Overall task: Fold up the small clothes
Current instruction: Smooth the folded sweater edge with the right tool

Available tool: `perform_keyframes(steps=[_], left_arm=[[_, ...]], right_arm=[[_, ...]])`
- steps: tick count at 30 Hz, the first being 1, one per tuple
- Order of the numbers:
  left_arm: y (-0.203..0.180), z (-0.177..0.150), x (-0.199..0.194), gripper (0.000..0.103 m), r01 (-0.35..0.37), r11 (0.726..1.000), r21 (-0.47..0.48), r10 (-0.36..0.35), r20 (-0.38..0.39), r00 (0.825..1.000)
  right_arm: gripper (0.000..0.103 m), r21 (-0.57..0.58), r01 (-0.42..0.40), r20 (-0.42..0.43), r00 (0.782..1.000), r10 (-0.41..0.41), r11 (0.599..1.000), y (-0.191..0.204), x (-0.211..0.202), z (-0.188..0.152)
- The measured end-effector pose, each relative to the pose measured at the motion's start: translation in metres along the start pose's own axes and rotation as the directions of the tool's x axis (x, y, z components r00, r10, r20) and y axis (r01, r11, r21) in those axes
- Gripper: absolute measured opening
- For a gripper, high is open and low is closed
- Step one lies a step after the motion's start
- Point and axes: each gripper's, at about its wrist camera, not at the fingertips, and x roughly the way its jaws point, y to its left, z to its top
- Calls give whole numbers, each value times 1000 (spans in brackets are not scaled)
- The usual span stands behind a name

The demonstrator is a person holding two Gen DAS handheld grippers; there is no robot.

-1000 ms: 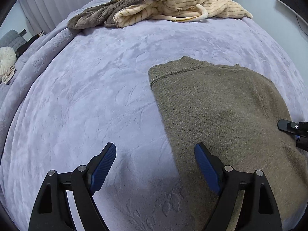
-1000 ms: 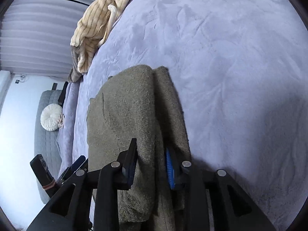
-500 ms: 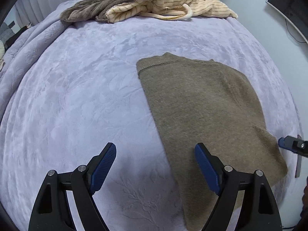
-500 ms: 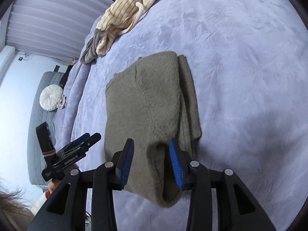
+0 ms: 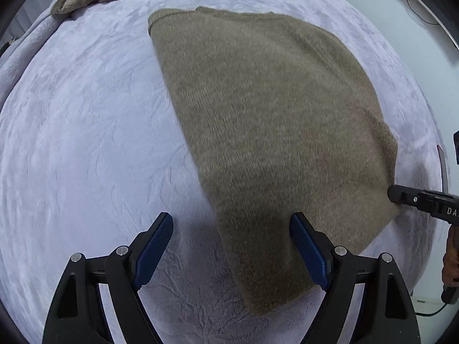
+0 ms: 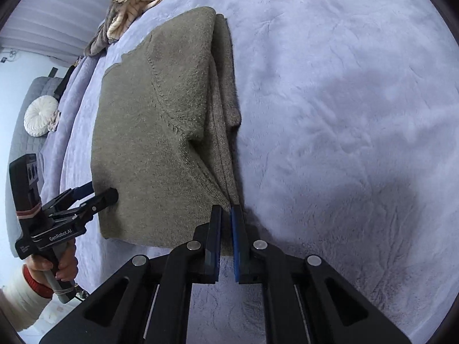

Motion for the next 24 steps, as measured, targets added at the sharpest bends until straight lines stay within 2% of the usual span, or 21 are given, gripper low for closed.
perform_keyframes(steps=[3,5,9,14,21,24], left_arm=[[-1,-11,2,86,0,1000,3,0,3,1000],[-1,-17,2,91,-15,1000,7,15,3,1000],[7,-19,1,91,9,999,-34,-10,-22,1000],[5,-21,-4,91,-3,999,-44,2,-26,1000],[9,-32,-16,91,-13,998,-62,11,-33,999],[15,-38,-22,91,-13,997,-71,11,-28,1000]], right_arm=[[6,-49,34,14,999,-34,998,6,-1,-3],[7,-61,50,15,999,-49,997,9,-2,-5],[7,-26,46,10,999,-45,999,7,-3,-8],[12,10,53,5,999,-53,999,5,-5,-11],[16,34,111,-6,994,-110,993,14,-19,-20],[16,50,118,35,992,-120,992,20,-34,-18]])
